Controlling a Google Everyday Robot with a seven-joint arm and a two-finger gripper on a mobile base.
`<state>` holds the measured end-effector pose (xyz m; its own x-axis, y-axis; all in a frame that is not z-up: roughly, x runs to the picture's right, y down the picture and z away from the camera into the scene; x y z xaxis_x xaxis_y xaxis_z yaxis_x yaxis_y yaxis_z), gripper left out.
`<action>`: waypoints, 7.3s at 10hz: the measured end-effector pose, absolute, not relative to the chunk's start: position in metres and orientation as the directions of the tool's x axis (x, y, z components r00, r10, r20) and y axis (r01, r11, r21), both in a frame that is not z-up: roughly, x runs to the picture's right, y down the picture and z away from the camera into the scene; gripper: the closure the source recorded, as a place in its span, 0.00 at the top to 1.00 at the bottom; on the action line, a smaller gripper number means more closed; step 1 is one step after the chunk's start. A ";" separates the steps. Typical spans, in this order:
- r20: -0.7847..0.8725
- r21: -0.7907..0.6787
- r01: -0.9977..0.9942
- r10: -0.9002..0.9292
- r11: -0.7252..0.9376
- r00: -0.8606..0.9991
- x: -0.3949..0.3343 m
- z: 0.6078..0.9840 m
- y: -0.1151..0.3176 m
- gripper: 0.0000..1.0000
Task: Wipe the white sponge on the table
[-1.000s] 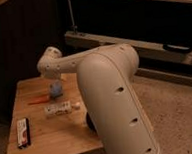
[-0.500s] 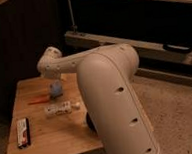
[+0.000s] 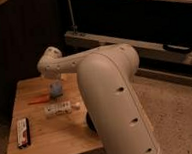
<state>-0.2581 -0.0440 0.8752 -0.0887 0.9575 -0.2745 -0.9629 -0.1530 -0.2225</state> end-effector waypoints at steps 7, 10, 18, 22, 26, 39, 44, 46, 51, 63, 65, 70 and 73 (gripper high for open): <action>-0.279 -0.232 -0.960 0.956 -0.158 -0.090 -0.254 0.875 -0.047 0.80; -0.247 -0.319 -0.924 0.960 -0.210 -0.133 -0.219 0.861 -0.070 0.80; -0.259 -0.331 -0.925 0.961 -0.186 -0.101 -0.228 0.860 -0.098 0.80; -0.279 -0.360 -0.913 0.956 -0.189 -0.088 -0.215 0.855 -0.134 0.80; -0.318 -0.401 -0.900 0.947 -0.173 -0.041 -0.227 0.844 -0.083 0.80; -0.432 -0.355 -0.929 0.900 -0.106 0.063 -0.250 0.933 -0.010 0.80; -0.467 -0.327 -0.942 0.879 -0.072 0.095 -0.256 0.948 -0.002 0.80; -0.474 -0.319 -0.946 0.874 -0.060 0.105 -0.257 0.948 0.000 0.80; -0.492 -0.344 -0.938 0.858 -0.035 0.148 -0.269 0.944 0.012 0.80; -0.537 -0.297 -0.955 0.829 -0.015 0.154 -0.266 0.950 0.038 0.80; -0.540 -0.288 -0.958 0.828 -0.013 0.151 -0.265 0.953 0.040 0.80; -0.547 -0.268 -0.963 0.823 0.001 0.153 -0.265 0.956 0.041 0.80; -0.545 -0.269 -0.963 0.824 0.003 0.155 -0.267 0.956 0.040 0.80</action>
